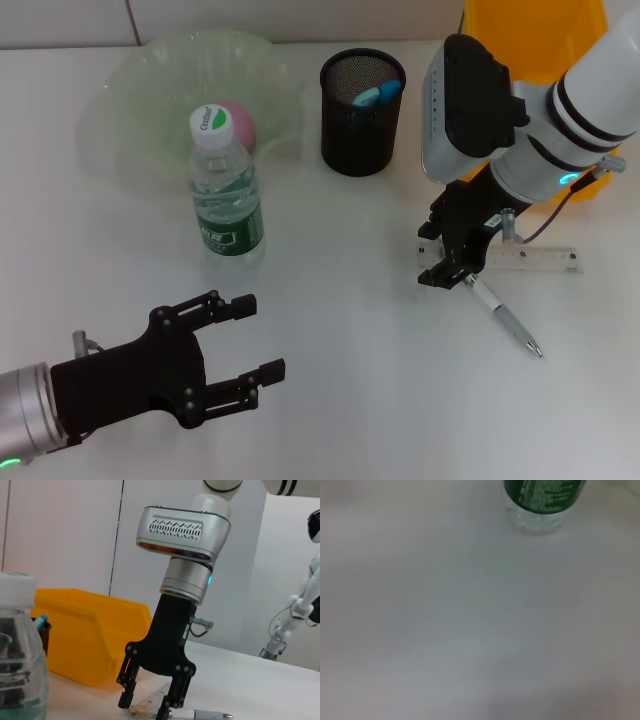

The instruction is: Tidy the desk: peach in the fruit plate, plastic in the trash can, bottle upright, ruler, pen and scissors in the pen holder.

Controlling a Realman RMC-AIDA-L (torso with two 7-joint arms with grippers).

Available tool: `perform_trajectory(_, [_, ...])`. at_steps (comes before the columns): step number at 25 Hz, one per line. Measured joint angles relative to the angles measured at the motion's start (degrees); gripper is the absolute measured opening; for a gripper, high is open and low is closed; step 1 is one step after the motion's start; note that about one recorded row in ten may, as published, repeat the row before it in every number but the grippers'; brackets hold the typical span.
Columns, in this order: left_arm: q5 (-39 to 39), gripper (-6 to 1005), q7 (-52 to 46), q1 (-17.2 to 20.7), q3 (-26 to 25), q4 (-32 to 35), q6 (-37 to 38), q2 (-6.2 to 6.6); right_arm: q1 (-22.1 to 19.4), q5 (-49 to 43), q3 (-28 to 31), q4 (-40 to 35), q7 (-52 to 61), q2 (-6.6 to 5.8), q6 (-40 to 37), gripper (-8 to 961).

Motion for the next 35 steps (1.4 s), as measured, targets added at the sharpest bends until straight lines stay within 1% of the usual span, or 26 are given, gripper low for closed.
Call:
perform_trajectory(19, [0.2, 772, 0.0, 0.3, 0.0, 0.0, 0.2, 0.0, 0.8, -0.1, 0.0, 2.6, 1.0, 0.09, 1.9, 611])
perform_trajectory(29, [0.2, 772, 0.0, 0.4, 0.0, 0.0, 0.6, 0.04, 1.3, -0.1, 0.1, 3.5, 1.9, 0.09, 1.6, 378])
perform_trajectory(32, [0.2, 772, 0.0, 0.4, 0.0, 0.0, 0.7, 0.06, 1.3, -0.1, 0.2, 3.2, 2.7, 0.09, 1.4, 378])
perform_trajectory(35, [0.2, 772, 0.0, 0.4, 0.0, 0.0, 1.0, 0.08, 0.8, 0.0, 0.4, 1.0, 4.0, 0.09, 0.3, 377])
